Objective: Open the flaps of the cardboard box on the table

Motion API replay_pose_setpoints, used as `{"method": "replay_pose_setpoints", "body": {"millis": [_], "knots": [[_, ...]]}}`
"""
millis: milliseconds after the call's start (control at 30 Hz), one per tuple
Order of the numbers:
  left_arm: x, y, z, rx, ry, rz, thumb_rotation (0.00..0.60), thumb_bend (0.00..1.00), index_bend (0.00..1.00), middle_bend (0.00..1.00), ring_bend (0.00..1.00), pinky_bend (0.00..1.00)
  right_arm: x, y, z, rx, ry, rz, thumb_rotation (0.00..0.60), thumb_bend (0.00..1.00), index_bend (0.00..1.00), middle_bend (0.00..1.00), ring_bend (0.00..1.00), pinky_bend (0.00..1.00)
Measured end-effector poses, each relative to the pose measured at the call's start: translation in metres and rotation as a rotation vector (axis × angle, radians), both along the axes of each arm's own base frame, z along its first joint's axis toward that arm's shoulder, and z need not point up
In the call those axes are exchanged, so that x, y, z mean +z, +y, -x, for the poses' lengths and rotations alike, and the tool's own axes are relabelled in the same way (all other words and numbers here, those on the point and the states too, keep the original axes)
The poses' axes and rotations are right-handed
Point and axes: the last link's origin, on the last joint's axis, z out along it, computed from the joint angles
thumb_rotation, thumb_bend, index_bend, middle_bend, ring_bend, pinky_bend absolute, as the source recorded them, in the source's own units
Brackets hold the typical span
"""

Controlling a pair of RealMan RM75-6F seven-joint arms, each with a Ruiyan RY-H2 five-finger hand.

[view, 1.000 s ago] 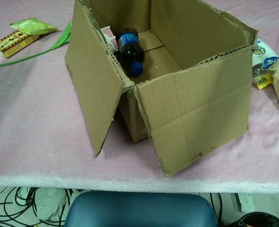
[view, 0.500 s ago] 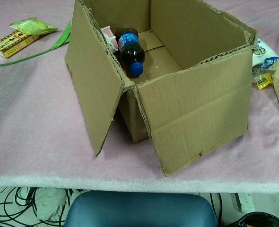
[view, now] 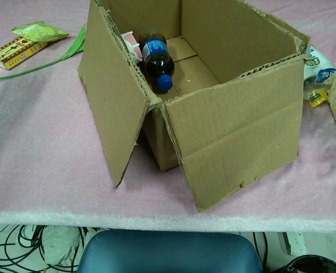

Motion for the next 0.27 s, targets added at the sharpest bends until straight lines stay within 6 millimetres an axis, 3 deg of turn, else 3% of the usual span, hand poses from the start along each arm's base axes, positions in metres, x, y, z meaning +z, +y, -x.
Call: {"method": "replay_pose_setpoints", "body": {"millis": [133, 267], "knots": [[-0.001, -0.001, 0.001, -0.005, 0.022, -0.001, 0.600, 0.07, 0.00, 0.00, 0.00, 0.00, 0.004, 0.022, 0.022, -0.012, -0.007, 0.022, 0.600, 0.20, 0.00, 0.00, 0.00, 0.21], [-0.004, 0.001, 0.001, -0.002, 0.021, 0.007, 0.600, 0.07, 0.00, 0.00, 0.00, 0.00, 0.004, 0.032, 0.040, -0.012, -0.028, 0.041, 0.598, 0.20, 0.00, 0.00, 0.00, 0.21]]}}
